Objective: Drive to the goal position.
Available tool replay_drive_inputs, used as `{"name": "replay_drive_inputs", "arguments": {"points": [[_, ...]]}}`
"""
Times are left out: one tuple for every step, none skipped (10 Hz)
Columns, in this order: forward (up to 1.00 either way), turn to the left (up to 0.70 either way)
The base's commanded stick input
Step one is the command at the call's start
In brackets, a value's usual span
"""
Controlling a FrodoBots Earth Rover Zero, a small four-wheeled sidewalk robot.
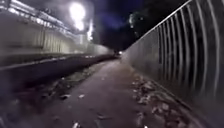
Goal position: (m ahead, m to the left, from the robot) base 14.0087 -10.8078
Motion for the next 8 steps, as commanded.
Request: {"name": "replay_drive_inputs", "arguments": {"points": [[0.30,0.01],[0.30,0.01],[0.30,0.01],[0.30,0.01],[0.30,0.01],[0.30,0.01],[0.30,0.01],[0.30,0.01]]}}
